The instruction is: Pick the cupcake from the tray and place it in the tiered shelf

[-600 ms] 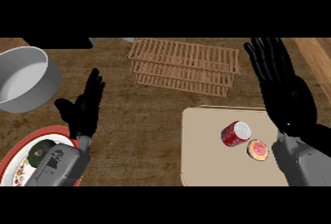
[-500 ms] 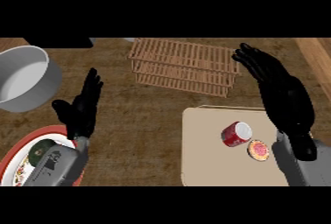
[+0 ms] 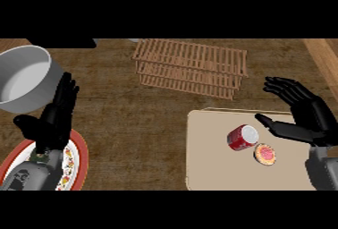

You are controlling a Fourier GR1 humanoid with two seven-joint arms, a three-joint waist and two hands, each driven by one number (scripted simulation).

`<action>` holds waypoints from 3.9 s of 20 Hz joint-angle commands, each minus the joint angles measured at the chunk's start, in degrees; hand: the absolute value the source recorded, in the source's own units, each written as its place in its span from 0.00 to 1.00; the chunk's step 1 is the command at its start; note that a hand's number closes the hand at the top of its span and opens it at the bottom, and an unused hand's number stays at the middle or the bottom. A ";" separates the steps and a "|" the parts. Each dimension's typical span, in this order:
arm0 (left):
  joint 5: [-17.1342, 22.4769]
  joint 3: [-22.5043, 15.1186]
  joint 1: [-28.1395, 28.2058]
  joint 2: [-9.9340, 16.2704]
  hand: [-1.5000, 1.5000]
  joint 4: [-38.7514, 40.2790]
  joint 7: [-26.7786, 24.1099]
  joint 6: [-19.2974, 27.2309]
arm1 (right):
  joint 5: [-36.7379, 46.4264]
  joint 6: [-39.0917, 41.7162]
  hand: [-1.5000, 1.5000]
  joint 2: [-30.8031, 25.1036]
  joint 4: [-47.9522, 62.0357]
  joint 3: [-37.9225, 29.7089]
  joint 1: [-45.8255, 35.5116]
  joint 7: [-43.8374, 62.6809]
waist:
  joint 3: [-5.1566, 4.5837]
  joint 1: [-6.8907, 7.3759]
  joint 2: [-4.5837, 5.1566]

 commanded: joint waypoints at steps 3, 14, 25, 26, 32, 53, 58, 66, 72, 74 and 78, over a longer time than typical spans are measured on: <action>-2.29 -0.61 2.35 -0.15 0.50 -5.19 4.05 1.35 | -7.87 15.35 0.00 -9.16 -4.47 -5.13 5.29 0.58 | -0.02 -0.64 -0.03; -0.52 2.23 6.37 2.98 0.50 -9.55 4.75 -0.49 | 8.88 23.57 0.00 -31.14 -23.19 1.25 5.72 16.54 | -0.16 -0.40 -0.55; -3.25 0.83 5.16 0.38 0.50 -9.78 5.72 -0.75 | 31.18 19.55 0.00 -23.78 -33.80 20.97 0.47 42.98 | -0.06 0.17 0.07; -4.23 0.82 3.98 -0.98 0.50 -6.80 4.54 -0.34 | 32.82 20.18 0.00 -23.23 -32.70 21.52 0.43 43.22 | -0.07 -0.08 0.14; -2.25 2.96 7.75 -0.18 0.50 -9.01 3.46 -3.32 | 46.67 21.45 0.00 -21.24 -28.93 29.87 -1.09 47.29 | -0.06 0.32 0.10; -9.10 7.88 6.53 -7.28 0.50 -6.39 3.25 -7.74 | 64.28 19.72 0.00 -11.58 -10.88 23.30 5.24 29.98 | -0.04 -0.27 0.15; -6.68 13.36 4.09 -4.54 0.50 -6.37 6.28 -12.66 | 67.01 17.57 0.00 -9.76 -12.41 21.36 8.80 26.50 | -0.04 -0.42 0.12; -11.78 10.96 7.83 -9.32 0.50 -8.20 4.15 -12.49 | 70.13 17.20 0.00 -5.69 -3.81 17.31 5.11 19.24 | -0.04 -0.19 0.14; -12.26 13.37 7.54 -8.58 0.50 -10.96 7.53 -14.58 | 74.42 15.77 0.00 -2.74 2.02 16.77 5.31 16.84 | -0.04 -0.20 0.14; -12.07 13.72 5.97 -9.42 0.50 -10.43 8.29 -14.22 | 74.39 18.43 1.00 -1.78 -3.58 18.27 9.83 19.96 | -0.05 -0.48 0.10; -12.42 14.17 7.35 -10.06 0.50 -8.57 5.35 -15.29 | 78.91 16.70 1.00 -4.05 3.26 19.07 4.56 13.80 | -0.05 -0.26 0.15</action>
